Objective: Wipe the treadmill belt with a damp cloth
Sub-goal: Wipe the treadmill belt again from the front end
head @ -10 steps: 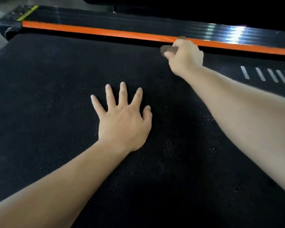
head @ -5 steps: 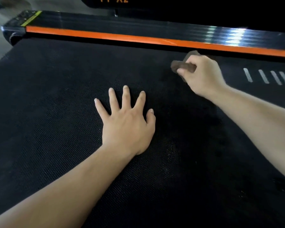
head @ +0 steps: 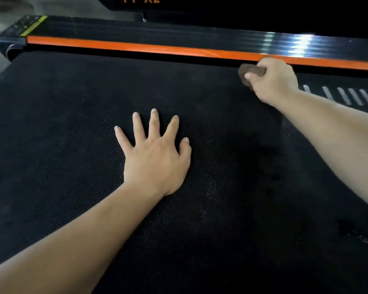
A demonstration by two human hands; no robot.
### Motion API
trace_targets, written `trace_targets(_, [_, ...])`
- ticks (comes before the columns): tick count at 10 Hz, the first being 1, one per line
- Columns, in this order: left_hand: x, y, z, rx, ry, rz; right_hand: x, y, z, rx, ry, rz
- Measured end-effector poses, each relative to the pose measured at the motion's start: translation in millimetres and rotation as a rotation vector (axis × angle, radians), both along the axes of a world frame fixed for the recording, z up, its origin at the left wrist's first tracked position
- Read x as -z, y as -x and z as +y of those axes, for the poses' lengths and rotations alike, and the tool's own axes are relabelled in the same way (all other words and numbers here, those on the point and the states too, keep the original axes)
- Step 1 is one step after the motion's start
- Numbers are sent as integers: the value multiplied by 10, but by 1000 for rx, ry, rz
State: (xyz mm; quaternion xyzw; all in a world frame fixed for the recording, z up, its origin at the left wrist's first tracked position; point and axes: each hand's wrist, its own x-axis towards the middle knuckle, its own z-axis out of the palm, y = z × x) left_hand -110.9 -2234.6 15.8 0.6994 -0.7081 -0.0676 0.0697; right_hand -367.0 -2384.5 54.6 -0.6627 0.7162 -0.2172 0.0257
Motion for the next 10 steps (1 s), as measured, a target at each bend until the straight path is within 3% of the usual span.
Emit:
trace_targets(1, [-2, -6, 4, -5, -5, 9, 43, -109, 48, 62, 41, -26])
trace_targets(3, [9, -7, -13, -14, -7, -1, 86, 16, 639, -233, 37, 96])
trace_targets(4, [12, -8, -16, -16, -10, 7, 22, 167, 362, -25, 61, 38])
trace_targets(5, [18, -10, -19, -16, -14, -1, 45, 66, 541, -35, 27, 8])
trace_targets(6, [20, -13, -23, -23, -14, -10, 82, -56, 1241, -282, -67, -16])
trace_targets(7, [10, -13, -27, -30, -22, -16, 54, 78, 1324, -349, -41, 75])
trace_targets(8, [10, -12, -34, -27, -32, -20, 24, 181, 972, -111, 30, 22])
trace_targets(9, [15, -17, -37, -32, -35, -21, 124, 39, 1253, -114, 20, 0])
trace_targets(10, [11, -14, -34, -41, -36, -26, 139, -37, 1854, -332, -35, -8])
